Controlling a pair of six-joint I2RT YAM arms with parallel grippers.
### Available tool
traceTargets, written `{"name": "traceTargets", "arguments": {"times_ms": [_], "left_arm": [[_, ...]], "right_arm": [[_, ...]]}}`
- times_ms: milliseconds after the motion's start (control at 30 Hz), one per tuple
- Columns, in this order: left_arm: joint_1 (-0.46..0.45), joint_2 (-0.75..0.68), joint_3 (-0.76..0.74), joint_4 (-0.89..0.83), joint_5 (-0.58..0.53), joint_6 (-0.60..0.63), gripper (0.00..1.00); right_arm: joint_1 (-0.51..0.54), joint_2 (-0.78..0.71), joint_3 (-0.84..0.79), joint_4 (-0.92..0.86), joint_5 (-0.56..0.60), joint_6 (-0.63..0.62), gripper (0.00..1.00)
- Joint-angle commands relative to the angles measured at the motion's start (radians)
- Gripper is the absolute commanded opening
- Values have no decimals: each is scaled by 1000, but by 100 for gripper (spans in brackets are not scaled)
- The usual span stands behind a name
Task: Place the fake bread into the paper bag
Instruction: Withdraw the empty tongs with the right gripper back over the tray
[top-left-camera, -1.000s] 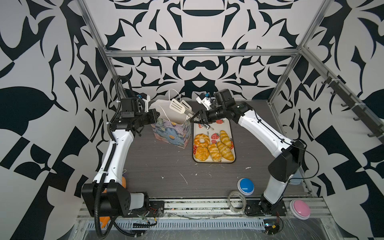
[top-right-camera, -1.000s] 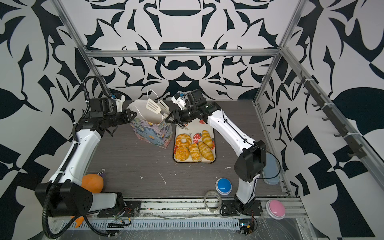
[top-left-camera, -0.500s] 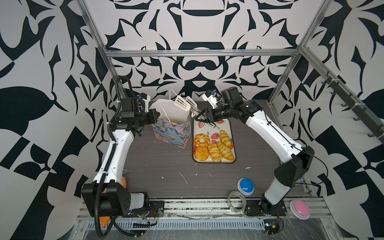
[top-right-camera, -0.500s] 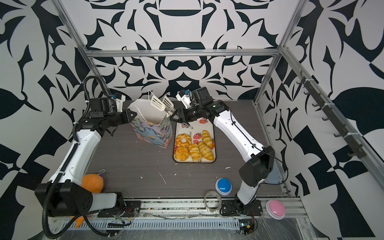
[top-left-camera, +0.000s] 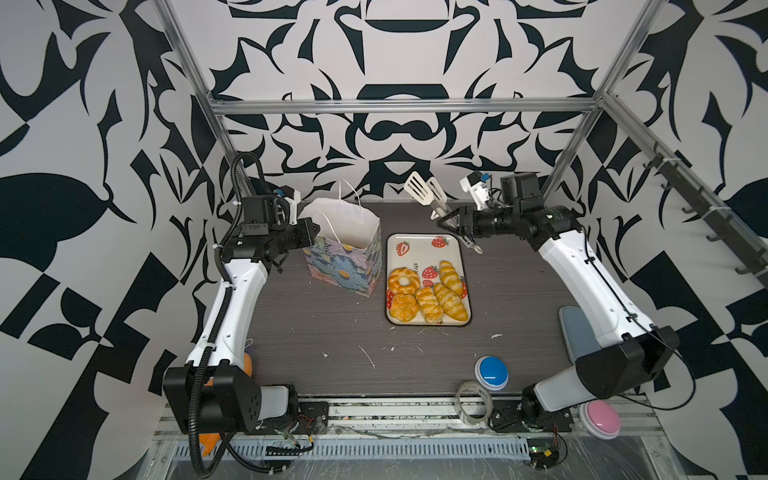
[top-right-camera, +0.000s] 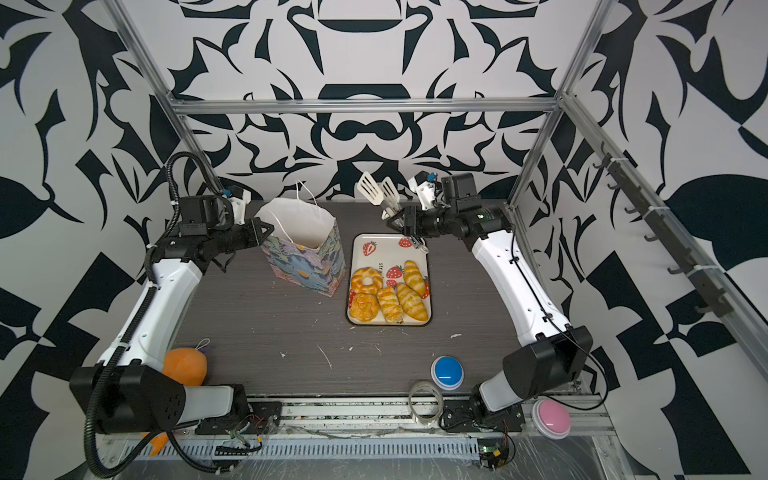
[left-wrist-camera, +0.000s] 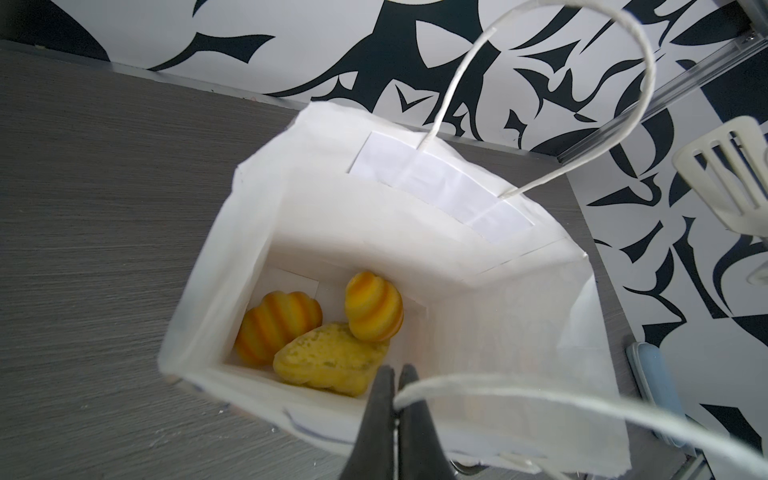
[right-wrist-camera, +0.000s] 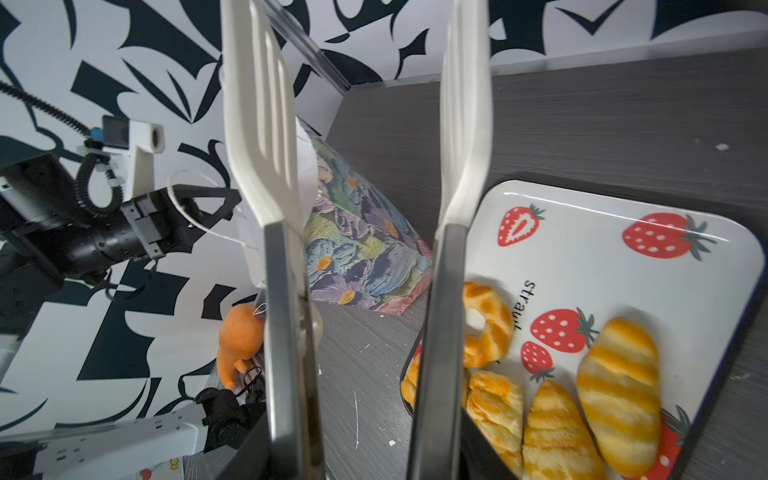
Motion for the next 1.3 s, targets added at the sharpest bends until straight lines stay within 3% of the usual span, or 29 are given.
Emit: {"name": "traceTargets", "arguments": {"times_ms": [0, 733, 1267], "left_arm": [[3, -19, -15, -3, 12, -4, 2], [3, -23, -17, -2, 20, -8, 2], [3, -25, -19, 0, 23, -10, 2]], "right_arm": [[-31, -49, -21, 29, 49, 21, 52], [-51, -34, -251, -7, 267, 27, 50], [6, -7, -359, -74, 393, 8, 50]]}}
